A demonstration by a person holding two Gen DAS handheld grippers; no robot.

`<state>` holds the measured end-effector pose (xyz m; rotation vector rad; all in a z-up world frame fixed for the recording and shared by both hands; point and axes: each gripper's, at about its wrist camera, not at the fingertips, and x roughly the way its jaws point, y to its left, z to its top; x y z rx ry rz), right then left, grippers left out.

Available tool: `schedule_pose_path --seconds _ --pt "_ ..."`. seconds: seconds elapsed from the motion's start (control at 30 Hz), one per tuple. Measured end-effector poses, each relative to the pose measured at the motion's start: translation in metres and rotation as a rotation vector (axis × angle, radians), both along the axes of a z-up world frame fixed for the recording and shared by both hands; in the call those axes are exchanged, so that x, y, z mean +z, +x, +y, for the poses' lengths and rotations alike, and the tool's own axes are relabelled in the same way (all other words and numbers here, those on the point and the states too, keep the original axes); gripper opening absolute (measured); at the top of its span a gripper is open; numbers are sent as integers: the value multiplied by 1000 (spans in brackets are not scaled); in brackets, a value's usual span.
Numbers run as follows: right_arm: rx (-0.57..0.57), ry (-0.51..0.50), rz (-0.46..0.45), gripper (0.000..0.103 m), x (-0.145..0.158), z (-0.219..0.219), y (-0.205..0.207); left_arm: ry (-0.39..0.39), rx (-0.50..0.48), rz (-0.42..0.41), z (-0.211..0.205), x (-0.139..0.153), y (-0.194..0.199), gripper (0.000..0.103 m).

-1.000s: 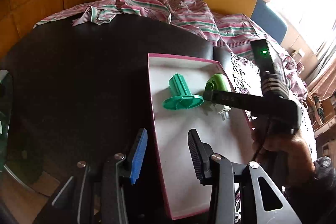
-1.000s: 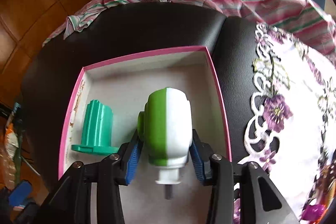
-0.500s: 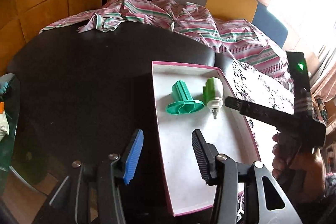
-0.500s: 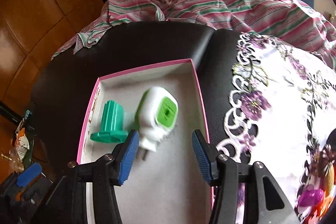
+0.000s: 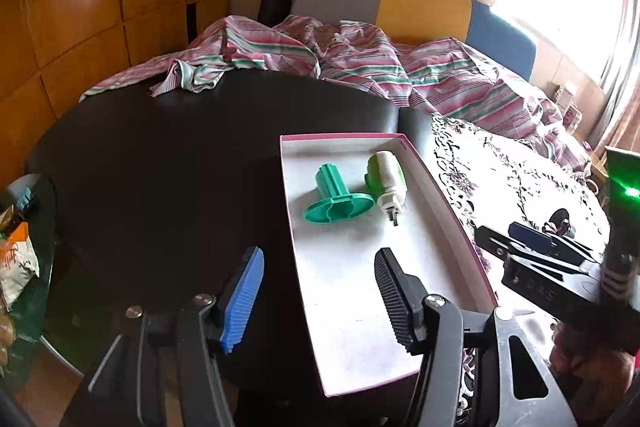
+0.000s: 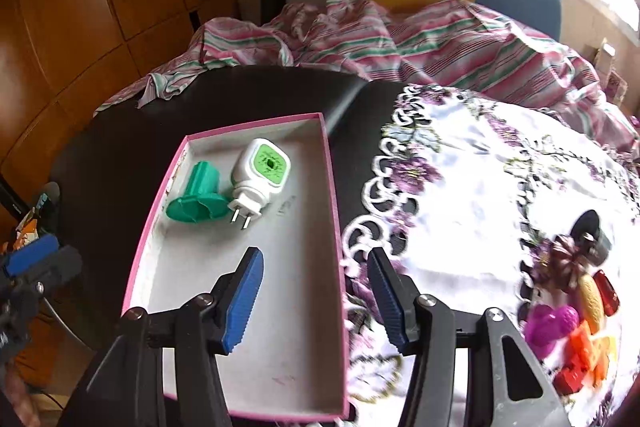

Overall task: Organize rigid objects
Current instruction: 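Move the left tool to the brown flower mold and grasp it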

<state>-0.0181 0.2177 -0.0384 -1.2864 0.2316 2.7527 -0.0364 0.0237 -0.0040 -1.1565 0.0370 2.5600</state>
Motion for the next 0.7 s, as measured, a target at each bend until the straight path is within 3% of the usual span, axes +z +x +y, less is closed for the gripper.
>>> schedule_pose_path --seconds 0.7 --pt "-173 67 10 57 13 91 70 -77 -148 2 62 -9 24 62"
